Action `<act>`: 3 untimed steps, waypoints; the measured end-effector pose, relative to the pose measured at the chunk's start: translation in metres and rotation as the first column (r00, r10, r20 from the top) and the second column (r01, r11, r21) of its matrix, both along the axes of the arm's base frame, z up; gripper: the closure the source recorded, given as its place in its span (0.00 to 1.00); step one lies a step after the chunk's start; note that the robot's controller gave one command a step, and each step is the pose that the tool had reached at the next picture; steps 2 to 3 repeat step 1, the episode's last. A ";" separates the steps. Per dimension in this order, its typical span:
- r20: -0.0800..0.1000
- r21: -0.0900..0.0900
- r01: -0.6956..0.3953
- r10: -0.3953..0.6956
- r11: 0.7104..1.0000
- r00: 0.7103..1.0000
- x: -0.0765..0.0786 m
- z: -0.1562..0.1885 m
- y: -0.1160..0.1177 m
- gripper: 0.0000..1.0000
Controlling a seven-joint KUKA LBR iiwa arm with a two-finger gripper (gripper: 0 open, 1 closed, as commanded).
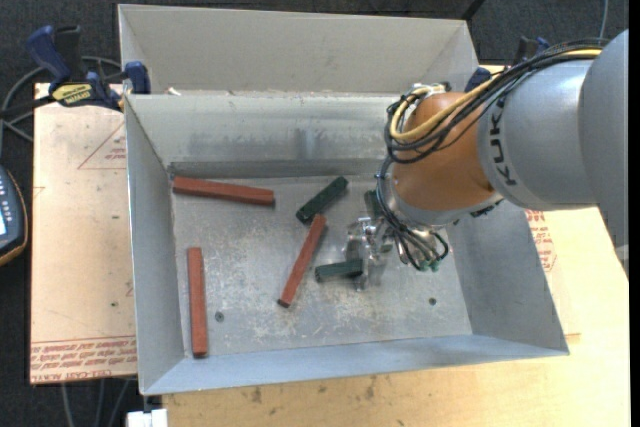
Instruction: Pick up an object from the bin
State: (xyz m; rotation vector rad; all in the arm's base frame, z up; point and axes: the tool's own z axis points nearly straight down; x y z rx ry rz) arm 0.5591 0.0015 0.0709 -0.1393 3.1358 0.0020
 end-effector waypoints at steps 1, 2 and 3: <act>0.010 -0.003 -0.106 0.106 0.994 0.994 0.026 0.147 -0.030 1.00; 0.010 -0.003 -0.106 0.106 0.994 0.994 0.026 0.147 -0.030 1.00; 0.010 -0.003 -0.106 0.106 0.994 0.994 0.026 0.147 -0.030 1.00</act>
Offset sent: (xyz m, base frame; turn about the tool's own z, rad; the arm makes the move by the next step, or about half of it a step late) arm 0.0229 -0.0290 0.1425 -0.1088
